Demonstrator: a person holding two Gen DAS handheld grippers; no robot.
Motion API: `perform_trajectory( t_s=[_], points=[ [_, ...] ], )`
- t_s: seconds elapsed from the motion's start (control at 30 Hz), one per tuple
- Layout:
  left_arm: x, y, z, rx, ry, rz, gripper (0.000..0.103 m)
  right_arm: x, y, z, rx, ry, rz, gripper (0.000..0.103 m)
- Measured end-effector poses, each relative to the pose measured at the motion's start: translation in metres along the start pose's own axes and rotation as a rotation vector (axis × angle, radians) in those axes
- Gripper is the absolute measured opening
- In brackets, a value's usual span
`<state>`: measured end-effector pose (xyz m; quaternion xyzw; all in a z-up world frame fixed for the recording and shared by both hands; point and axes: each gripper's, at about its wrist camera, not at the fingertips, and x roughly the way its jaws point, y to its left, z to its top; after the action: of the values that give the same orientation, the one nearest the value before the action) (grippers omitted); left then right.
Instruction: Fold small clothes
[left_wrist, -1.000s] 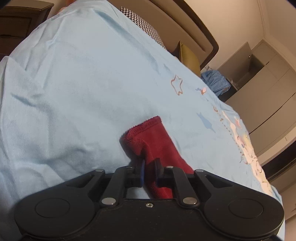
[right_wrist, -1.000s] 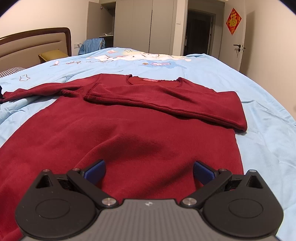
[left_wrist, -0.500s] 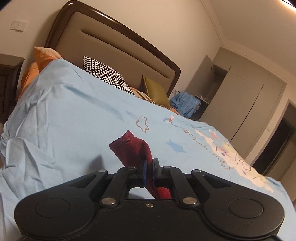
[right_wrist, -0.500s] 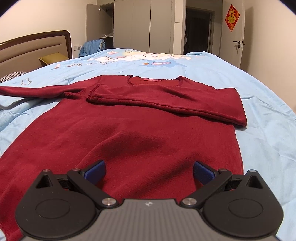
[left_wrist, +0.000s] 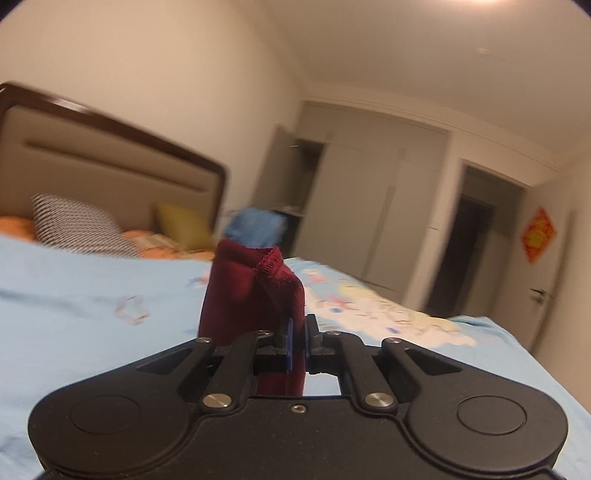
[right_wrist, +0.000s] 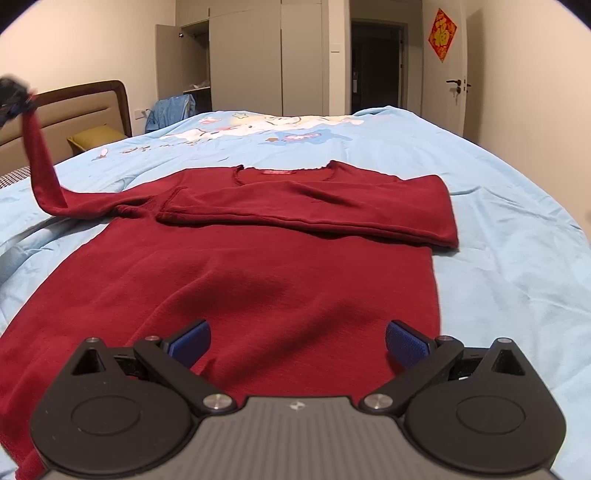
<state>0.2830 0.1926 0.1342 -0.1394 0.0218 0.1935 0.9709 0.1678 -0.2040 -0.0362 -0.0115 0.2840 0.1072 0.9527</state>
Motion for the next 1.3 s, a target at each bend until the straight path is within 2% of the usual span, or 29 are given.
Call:
perform_trajectory(
  t_s=[0.2, 0.3, 0.4, 0.63, 0.73, 0.87, 0.97, 1.03, 1.1, 1.23, 1.3],
  points=[
    [0.006, -0.114, -0.024, 0.128, 0.013, -0.221, 0.005, -0.006, -0.017, -0.003, 0.028, -0.005, -0.03, 0.103],
    [0.009, -0.165, -0.059, 0.201, 0.058, -0.32, 0.005, -0.008, -0.028, -0.004, 0.043, -0.005, -0.053, 0.103],
    [0.013, -0.203, -0.101, 0.243, 0.136, -0.405, 0.005, -0.011, -0.039, -0.006, 0.06, -0.003, -0.079, 0.103],
    [0.02, -0.235, -0.201, 0.257, 0.344, -0.531, 0.005, -0.018, -0.066, -0.015, 0.095, 0.008, -0.137, 0.103],
    [0.017, -0.245, -0.227, 0.288, 0.39, -0.561, 0.005, -0.02, -0.075, -0.02, 0.108, 0.02, -0.157, 0.103],
    [0.022, -0.249, -0.24, 0.3, 0.458, -0.571, 0.008, -0.02, -0.082, -0.025, 0.134, 0.03, -0.163, 0.103],
    [0.023, -0.241, -0.236, 0.264, 0.495, -0.588, 0.02, -0.018, -0.082, -0.026, 0.138, 0.031, -0.163, 0.103],
    [0.02, -0.235, -0.232, 0.248, 0.504, -0.596, 0.042, -0.017, -0.079, -0.026, 0.131, 0.031, -0.159, 0.103],
    [0.015, -0.23, -0.224, 0.241, 0.507, -0.595, 0.056, -0.016, -0.074, -0.025, 0.123, 0.027, -0.158, 0.103],
    [0.0, -0.203, -0.209, 0.229, 0.511, -0.583, 0.074, -0.013, -0.068, -0.022, 0.116, 0.019, -0.143, 0.103],
    [-0.006, -0.184, -0.2, 0.219, 0.505, -0.552, 0.079, -0.01, -0.064, -0.019, 0.102, 0.013, -0.136, 0.103]
  ],
)
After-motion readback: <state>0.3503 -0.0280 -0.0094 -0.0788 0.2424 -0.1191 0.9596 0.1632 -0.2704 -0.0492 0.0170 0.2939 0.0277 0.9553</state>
